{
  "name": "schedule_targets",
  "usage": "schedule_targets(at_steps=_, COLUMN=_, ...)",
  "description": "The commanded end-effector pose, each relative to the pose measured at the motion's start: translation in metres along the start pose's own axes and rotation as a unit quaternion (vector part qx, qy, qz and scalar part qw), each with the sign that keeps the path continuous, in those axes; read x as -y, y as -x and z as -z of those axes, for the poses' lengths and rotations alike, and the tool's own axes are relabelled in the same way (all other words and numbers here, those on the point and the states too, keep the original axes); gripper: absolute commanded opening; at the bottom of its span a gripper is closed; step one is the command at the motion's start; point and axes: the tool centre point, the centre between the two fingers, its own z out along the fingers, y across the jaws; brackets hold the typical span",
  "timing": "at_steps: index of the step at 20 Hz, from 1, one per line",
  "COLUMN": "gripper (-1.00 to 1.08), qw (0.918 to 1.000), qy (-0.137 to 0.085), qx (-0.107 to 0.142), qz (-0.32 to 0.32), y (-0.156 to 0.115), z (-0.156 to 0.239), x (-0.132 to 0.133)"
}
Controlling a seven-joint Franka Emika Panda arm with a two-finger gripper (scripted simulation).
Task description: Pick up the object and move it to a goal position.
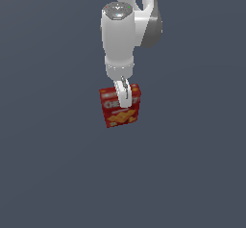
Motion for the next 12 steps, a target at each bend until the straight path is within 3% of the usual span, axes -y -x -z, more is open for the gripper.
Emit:
schedule_targets(at_steps=1, gripper=-1.00, qw=1.0000, qy=-0.001, qx=0.000, qz=0.000, y=-0.014, z=0.019, x=-0.010)
schedule_targets(at_steps=12, gripper=-1.00, qw=1.0000, qy=-0.001, qx=0.000, qz=-0.001, y=-0.088, z=0.117, x=-0.062)
